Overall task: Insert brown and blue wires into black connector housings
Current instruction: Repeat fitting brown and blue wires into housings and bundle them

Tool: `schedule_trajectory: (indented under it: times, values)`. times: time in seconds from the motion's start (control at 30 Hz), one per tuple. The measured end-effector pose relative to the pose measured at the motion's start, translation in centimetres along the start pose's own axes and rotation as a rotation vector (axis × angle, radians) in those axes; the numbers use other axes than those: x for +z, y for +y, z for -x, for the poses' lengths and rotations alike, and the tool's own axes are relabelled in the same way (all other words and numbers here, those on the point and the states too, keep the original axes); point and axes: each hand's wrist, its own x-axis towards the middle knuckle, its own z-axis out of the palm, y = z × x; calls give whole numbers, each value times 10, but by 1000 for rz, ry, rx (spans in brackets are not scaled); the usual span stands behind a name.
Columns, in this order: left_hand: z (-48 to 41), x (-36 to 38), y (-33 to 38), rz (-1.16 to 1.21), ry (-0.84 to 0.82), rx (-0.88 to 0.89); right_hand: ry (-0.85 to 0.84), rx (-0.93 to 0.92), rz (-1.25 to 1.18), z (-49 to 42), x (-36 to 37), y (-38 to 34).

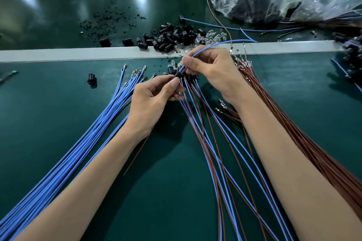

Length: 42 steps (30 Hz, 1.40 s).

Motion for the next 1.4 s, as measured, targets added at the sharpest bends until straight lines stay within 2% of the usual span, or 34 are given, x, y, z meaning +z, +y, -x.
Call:
schedule_trajectory:
  times: [0.07, 0.2, 0.43, 0.6, 0.9, 1.2, 1.4]
  values:
    - [0, 0, 0, -10, 2, 2, 24, 2, 12, 0, 1, 1]
    - [0, -1, 0, -34, -9, 18, -50, 36, 110, 0, 5, 5]
    - [-1, -3, -2, -53, -16, 23, -72, 70, 65, 0, 5, 4]
    - [1, -3, -1, -79, -17, 28, -97, 81, 141, 0, 6, 0]
    - [2, -1, 1, -79, -15, 14, -58, 114, 64, 1, 1, -4]
    - [0, -3, 0, -56, -33, 20, 95, 91, -15, -1, 15, 1]
    - [-2, -3, -1, -44, -29, 21, 59, 73, 2, 0, 19, 2]
